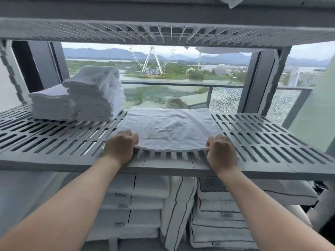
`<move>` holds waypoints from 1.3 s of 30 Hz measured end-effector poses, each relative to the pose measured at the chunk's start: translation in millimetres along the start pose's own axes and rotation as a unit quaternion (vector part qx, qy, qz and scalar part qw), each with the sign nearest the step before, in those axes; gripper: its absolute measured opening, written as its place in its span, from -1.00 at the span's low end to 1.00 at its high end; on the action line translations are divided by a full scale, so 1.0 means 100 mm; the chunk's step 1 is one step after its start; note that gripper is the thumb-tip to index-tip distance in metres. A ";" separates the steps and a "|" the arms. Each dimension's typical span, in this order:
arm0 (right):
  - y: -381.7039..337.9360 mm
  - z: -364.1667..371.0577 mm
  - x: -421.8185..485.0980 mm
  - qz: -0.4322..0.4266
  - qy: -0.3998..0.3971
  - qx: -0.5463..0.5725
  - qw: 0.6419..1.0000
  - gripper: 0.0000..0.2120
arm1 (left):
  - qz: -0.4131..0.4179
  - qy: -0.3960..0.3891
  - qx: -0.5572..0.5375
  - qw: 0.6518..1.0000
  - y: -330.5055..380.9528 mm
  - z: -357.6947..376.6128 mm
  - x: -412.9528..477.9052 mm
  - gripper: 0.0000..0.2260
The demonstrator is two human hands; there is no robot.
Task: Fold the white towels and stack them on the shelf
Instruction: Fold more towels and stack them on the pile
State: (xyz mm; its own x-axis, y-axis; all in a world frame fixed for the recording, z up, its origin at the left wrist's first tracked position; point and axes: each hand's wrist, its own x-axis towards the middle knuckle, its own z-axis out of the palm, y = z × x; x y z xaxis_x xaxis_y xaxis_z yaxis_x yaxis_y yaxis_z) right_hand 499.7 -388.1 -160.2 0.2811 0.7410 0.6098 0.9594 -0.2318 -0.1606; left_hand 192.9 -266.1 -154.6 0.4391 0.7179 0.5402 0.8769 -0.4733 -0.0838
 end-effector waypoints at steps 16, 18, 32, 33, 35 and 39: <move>-0.29 -0.40 -0.93 0.022 0.026 -0.004 0.999 -0.68 | -0.002 -0.014 0.020 1.000 -0.01 -0.43 -0.92 -0.63; -0.31 -0.42 -0.97 0.021 0.018 -0.010 1.000 -0.67 | 0.005 -0.017 0.012 1.000 -0.02 -0.45 -0.98 -0.64; -0.34 -0.31 -0.51 0.029 0.013 -0.020 0.999 -0.77 | 0.041 0.038 -0.022 0.998 0.09 -0.44 -0.50 -0.61; -0.35 -0.27 -0.39 0.016 0.006 -0.004 1.000 -0.78 | 0.038 0.034 -0.030 0.998 0.14 -0.42 -0.39 -0.63; -0.36 -0.15 -0.15 -0.020 -0.023 0.040 0.999 -0.80 | 0.036 0.019 -0.041 0.998 0.24 -0.37 -0.19 -0.66; -0.37 0.15 0.28 -0.061 -0.089 0.085 0.991 -0.77 | -0.002 -0.071 -0.077 0.994 0.34 -0.16 0.13 -0.70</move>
State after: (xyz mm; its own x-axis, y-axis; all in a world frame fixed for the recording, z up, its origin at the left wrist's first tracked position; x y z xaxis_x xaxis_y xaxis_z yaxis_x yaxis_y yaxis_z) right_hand 472.8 -349.6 -149.0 0.1476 0.8601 0.4882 0.9722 -0.0354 -0.2315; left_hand 225.2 -280.5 -137.3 0.4677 0.7797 0.4164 0.8432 -0.5349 0.0544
